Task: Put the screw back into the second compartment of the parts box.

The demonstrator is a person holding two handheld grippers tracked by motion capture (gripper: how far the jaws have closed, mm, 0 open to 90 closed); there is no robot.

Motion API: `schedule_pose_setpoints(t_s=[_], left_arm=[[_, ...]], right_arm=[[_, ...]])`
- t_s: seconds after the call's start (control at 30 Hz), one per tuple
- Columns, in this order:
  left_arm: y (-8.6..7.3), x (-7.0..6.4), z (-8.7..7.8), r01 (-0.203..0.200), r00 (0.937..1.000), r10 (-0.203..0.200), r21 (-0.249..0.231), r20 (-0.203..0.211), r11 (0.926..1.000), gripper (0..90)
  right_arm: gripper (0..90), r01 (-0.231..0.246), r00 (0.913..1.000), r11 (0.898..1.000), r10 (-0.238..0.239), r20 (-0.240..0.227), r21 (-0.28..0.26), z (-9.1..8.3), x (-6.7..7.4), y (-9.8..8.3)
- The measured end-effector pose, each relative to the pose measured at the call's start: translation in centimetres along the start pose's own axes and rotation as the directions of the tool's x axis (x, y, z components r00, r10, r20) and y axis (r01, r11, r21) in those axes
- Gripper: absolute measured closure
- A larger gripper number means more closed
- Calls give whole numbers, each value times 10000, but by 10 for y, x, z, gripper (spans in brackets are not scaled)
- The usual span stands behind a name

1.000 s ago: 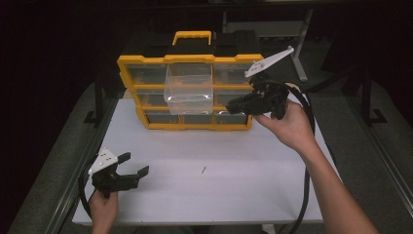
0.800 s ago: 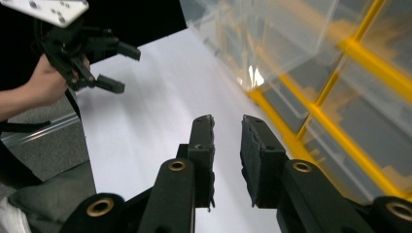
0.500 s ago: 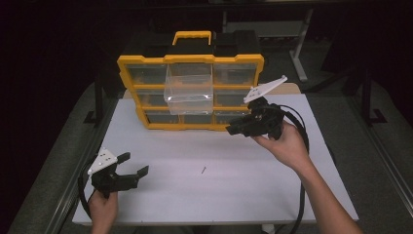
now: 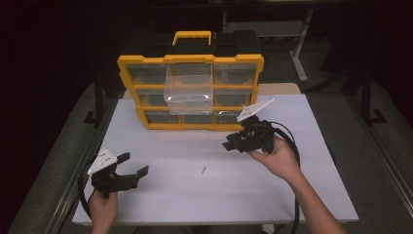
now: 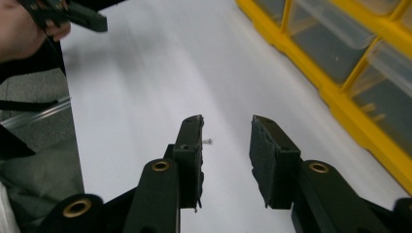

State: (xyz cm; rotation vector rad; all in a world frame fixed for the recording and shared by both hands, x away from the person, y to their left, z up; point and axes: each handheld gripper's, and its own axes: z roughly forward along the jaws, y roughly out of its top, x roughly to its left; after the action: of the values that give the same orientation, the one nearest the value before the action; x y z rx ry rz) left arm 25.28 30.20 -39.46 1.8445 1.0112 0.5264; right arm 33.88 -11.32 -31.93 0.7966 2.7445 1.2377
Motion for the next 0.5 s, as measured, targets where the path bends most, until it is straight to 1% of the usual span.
schedule_pose_setpoints(t_s=[0.1,0.17,0.27,0.43,0.47,0.5], left_arm=[[0,0,0,39,10000,-39,-50,-3,10000,139],[0,0,0,45,10000,-45,-85,3,10000,139],[0,0,0,107,9999,-107,-86,5,9999,139],[0,0,0,101,9999,-101,-92,11,9999,139],[0,0,0,56,10000,-56,-86,11,9999,139],[0,0,0,61,10000,-61,-83,18,9999,139]], right_arm=[[628,88,9999,9998,-87,-77,173,12,0,-4],[621,63,9998,9994,-57,-174,346,20,0,-7],[616,204,9994,9982,-188,-285,557,35,-1,-12],[605,514,9967,9928,-443,-678,1079,69,-1,-18],[605,672,9960,9908,-597,-658,1172,76,-2,-19],[605,770,9949,9894,-682,-746,1235,82,-2,-19]])
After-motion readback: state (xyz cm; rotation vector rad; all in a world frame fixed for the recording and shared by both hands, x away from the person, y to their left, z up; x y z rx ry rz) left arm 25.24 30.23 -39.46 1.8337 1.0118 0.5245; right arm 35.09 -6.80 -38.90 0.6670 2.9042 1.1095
